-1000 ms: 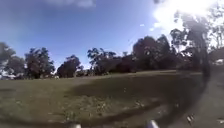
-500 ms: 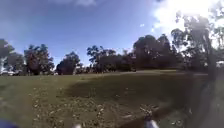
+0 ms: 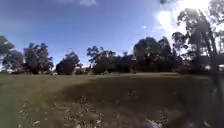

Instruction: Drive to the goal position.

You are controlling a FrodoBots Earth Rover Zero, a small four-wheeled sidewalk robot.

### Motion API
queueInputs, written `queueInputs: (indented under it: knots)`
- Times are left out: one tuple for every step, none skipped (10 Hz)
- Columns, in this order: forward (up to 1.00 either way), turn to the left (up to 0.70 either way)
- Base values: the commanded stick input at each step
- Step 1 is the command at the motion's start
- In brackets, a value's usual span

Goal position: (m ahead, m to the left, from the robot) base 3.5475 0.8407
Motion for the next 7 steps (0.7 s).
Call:
queueInputs:
  knots:
    - [0.7,0.0]
    - [0.7,0.0]
    - [0.7,0.0]
    - [0.7,0.0]
    - [0.7,0.0]
    - [0.7,0.0]
    - [0.7,0.0]
